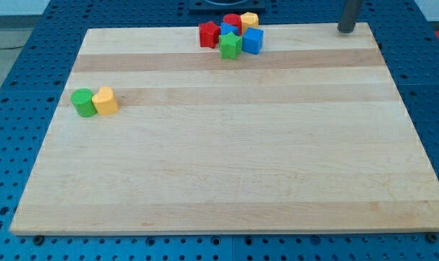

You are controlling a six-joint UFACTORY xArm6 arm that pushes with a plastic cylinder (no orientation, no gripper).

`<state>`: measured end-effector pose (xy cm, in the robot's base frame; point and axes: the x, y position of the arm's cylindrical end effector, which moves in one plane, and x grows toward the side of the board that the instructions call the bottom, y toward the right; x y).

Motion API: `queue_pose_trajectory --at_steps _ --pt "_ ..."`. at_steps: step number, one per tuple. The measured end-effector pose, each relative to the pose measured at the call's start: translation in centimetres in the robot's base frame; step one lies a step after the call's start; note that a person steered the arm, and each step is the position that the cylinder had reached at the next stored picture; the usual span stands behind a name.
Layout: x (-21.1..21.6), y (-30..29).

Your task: Slightly move the yellow hexagon and red circle to the left

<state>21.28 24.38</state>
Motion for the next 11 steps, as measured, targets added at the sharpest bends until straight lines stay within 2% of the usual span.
queue_pose_trajectory --at_steps 4,7,9,11 --pt "0.3 -1.2" --pt "-1.7 -13.2" --pt "-1.6 -17.5" --pt "0.4 -19.3"
